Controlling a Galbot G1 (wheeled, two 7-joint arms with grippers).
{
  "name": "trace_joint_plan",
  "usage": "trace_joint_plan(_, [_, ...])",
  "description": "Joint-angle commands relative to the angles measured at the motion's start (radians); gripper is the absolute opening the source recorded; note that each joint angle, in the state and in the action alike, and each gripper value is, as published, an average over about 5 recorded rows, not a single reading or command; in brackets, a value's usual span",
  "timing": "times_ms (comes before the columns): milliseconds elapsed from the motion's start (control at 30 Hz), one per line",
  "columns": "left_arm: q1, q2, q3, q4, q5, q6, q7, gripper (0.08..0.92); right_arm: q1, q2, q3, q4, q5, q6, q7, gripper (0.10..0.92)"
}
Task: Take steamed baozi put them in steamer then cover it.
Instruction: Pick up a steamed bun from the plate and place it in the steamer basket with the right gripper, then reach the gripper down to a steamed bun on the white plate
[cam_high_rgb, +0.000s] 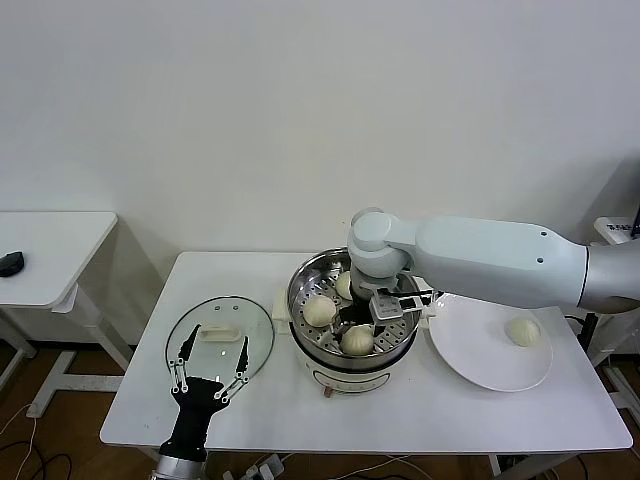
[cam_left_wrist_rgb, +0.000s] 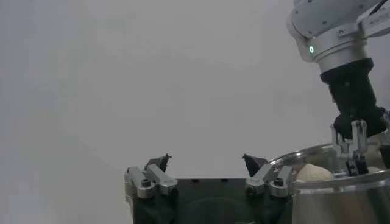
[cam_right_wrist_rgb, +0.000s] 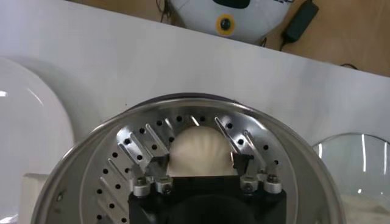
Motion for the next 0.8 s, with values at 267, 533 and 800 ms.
trace_joint_plan(267, [-0.001,0.002,0.002,0.002,0.000,0.001,0.000,0.823,0.104,-0.140,0.138,-0.004,0.228,-0.157,-0.151,0.823])
trace_joint_plan(533, [-0.001,0.001,0.008,-0.009,0.000,0.000,0.003,0.823,0.196,-0.314,0.136,-0.280,0.525,-0.566,-0.274,0.823])
trace_joint_plan(800, [-0.004,0.003,0.012,-0.007,0.002,0.002,0.003,0.823,0.116,-0.420,0.115,-0.524,0.522,-0.666,-0.227,0.823])
